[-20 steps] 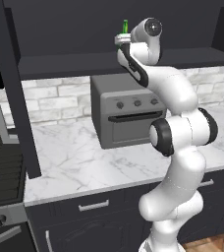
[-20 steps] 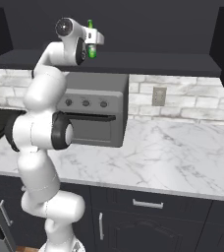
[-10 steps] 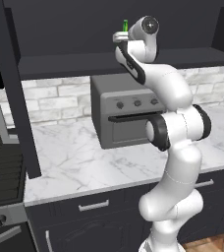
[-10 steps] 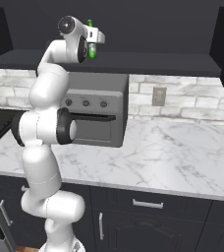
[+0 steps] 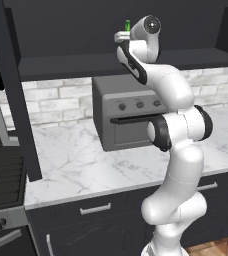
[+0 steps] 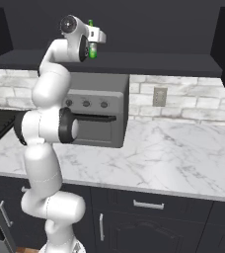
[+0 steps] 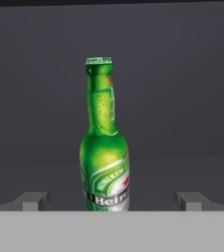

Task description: Open the cabinet directly in front. Then move the beer and the cup to the dining counter with the candle on it.

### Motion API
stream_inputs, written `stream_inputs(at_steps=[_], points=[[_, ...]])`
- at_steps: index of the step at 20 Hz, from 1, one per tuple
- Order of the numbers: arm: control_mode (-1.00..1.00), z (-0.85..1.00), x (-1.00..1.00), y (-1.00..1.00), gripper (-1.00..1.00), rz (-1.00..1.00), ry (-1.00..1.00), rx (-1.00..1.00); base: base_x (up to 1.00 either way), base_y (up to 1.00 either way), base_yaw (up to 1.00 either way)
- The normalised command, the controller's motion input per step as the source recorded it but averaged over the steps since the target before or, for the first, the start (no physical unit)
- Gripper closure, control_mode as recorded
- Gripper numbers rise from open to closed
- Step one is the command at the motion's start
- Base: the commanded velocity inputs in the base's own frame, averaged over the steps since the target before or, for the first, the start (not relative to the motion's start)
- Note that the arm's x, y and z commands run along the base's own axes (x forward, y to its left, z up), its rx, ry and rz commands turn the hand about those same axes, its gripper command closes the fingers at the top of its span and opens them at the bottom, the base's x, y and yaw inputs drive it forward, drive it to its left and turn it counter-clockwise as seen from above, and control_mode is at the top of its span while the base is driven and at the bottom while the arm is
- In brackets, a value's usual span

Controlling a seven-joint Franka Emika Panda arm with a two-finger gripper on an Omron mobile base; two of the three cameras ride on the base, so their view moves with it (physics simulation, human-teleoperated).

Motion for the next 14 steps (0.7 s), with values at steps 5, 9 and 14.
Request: stream_inputs(at_steps=[5,9,14], points=[[-1.00,-0.03,0.22,0.03,-1.00,0.00,0.00,0.00,0.00,0.00,0.00],[-1.00,-0.03,0.29,0.06,-1.00,0.00,0.00,0.00,0.00,0.00,0.00],[-1.00,0.00,0.30,0.09,-1.00,0.00,0.00,0.01,0.00,0.00,0.00]])
